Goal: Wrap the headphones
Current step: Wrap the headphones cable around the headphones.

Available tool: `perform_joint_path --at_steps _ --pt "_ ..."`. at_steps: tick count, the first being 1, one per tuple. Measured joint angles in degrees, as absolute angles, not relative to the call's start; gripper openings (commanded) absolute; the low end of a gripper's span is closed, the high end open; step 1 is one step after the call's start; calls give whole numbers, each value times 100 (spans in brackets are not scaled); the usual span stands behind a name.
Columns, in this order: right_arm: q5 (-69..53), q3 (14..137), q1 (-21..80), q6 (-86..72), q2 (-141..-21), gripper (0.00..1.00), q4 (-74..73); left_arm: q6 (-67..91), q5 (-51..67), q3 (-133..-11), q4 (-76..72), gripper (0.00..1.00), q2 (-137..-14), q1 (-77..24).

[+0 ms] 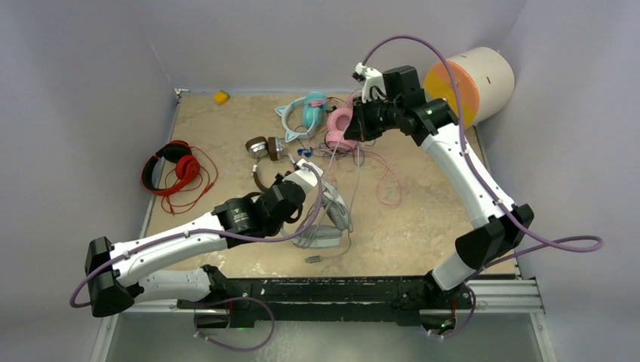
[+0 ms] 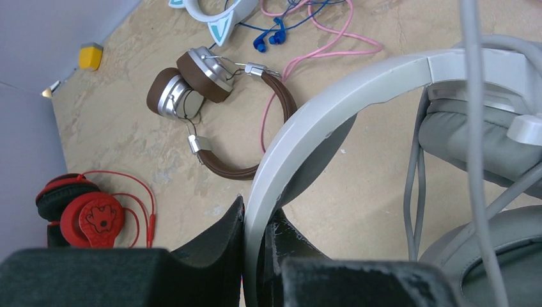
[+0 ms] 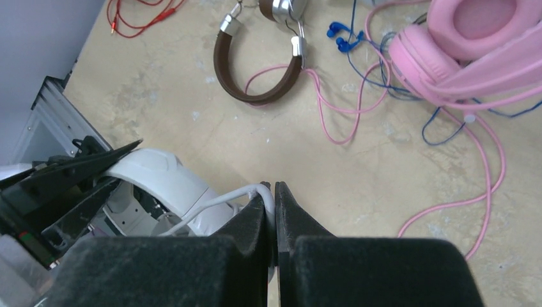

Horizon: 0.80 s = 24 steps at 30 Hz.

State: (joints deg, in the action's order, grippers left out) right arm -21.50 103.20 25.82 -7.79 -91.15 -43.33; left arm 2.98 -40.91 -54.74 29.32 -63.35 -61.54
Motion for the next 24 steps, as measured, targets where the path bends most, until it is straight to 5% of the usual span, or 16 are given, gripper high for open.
perform_joint_path --at_steps 24 --pt "-1275 7931 2443 -829 -7900 0 -3693 788 -4189 -5481 3787 0 -5741 -6420"
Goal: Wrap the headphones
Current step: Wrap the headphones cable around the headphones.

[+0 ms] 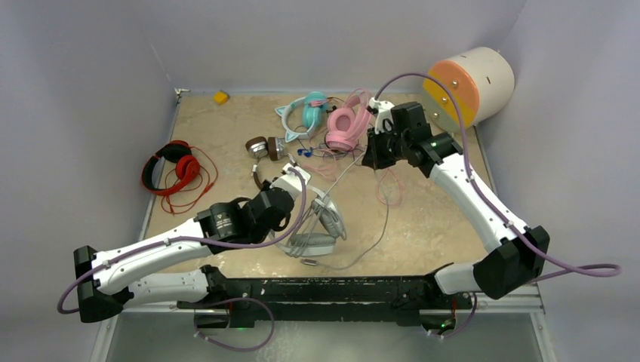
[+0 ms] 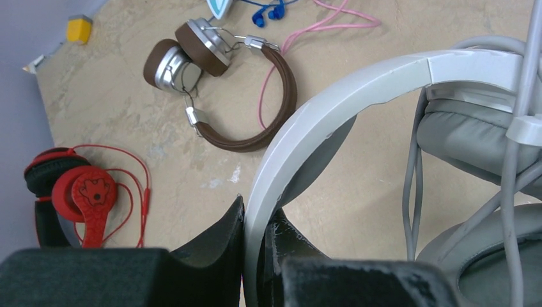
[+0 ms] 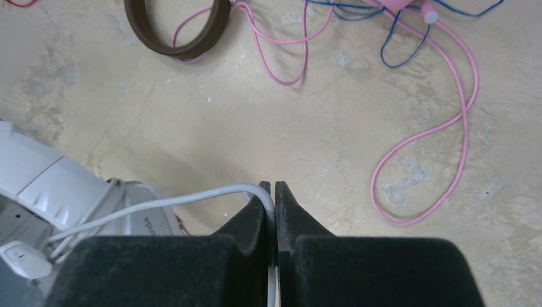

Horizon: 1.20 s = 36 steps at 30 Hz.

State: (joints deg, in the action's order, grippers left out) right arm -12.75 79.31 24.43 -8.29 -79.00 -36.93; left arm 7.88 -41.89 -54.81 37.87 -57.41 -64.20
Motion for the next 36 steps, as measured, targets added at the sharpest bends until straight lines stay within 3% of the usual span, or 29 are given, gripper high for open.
perform_joint_path --at_steps 6,11,15,25,29,36 --pt "-1490 7057 2443 -849 -7863 0 -2980 1334 -3538 -5787 4244 0 -5662 -6420" --pt "-2154 6272 2449 -961 -7535 10 -2056 2213 -3111 -6257 4482 0 -5321 -6420" --pt "-2794 5544 2451 -1175 -7111 18 -805 3116 -3096 -6726 4803 0 -5231 -6418" --pt "-3883 3857 2475 -1903 -7284 22 2268 4414 -2709 -7760 5046 0 -5704 -6331" --pt "-3879 3623 2674 -2049 -7566 25 2818 4429 -2239 -8121 5002 0 -6058 -5774" --pt "-3693 3048 3465 -2196 -7367 27 3527 4324 -980 -8866 4875 0 -6971 -3955"
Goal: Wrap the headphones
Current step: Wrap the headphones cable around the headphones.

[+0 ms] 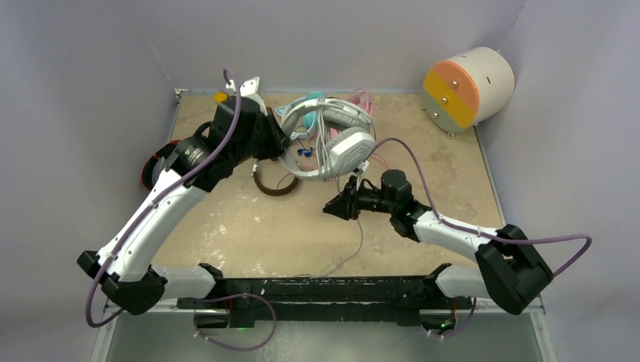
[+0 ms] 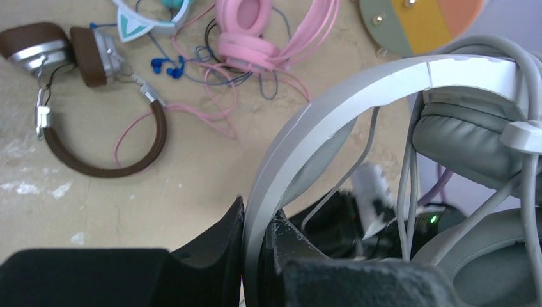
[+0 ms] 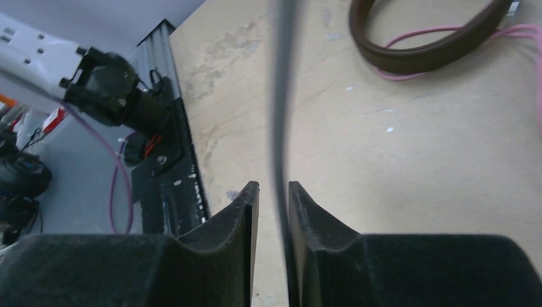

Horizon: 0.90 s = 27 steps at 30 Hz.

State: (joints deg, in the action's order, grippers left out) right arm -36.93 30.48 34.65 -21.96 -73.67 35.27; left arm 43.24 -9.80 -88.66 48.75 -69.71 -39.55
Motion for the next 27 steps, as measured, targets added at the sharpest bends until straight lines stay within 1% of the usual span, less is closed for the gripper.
perform_joint_path --at_steps 6,10,12,14,17,23,27 --pt "-3496 2663 4143 -2344 -7118 27 4003 4237 -410 -10132 4899 0 -7850 -3395" --pt "-3387 2471 4587 -2438 -6917 24 4257 4283 -320 -10757 4880 0 -8121 -3065" --pt "-3367 2386 4781 -2488 -6768 20 4333 4313 -368 -10923 4866 0 -8184 -2930" --pt "-3350 2379 4930 -2547 -6628 14 4344 4418 -471 -10967 4847 0 -8237 -2838" --pt "-3229 2381 5170 -2606 -6342 1 4265 4600 -626 -10967 4853 0 -8364 -2738" --pt "-2978 2602 5559 -2639 -5942 0 3870 4928 -1374 -10912 4873 0 -8744 -2661" --pt "-2899 2823 5647 -2652 -5649 0 3507 4936 -1992 -10532 4759 0 -8770 -2661"
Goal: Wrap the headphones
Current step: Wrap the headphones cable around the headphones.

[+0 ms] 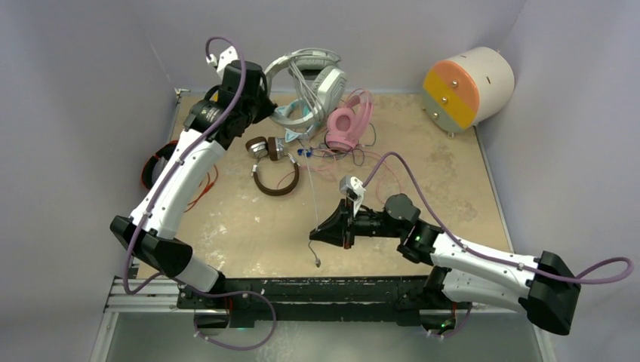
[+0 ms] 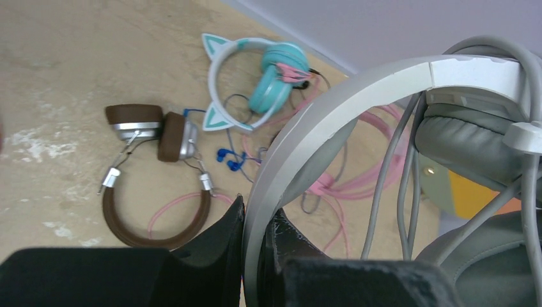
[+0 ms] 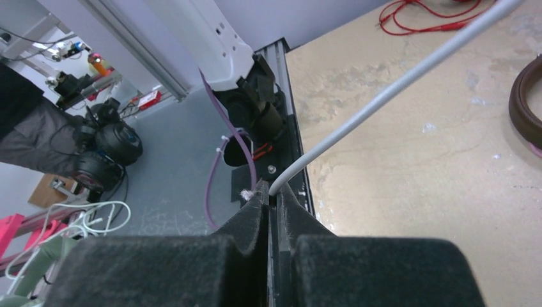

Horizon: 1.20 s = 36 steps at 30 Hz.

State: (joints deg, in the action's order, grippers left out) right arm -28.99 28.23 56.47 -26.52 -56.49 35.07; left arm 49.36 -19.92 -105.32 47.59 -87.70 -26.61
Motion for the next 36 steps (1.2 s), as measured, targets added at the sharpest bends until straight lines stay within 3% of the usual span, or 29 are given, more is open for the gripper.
perform_joint_path --at_steps 10,18,25,36 --pt "-2408 4327 5684 -2394 -5216 0 1328 4698 -3275 -9861 4746 0 -8932 -2659" --pt "-810 5422 5695 -2073 -4884 0 -921 3924 -3343 -8816 4145 0 -8783 -2661" --pt "-327 5616 5695 -1905 -4794 0 -1890 3430 -3238 -7889 3944 0 -8584 -2714" --pt "742 6351 5708 -1417 -5295 0 -2689 2202 -3811 -6958 3457 0 -8289 -4088"
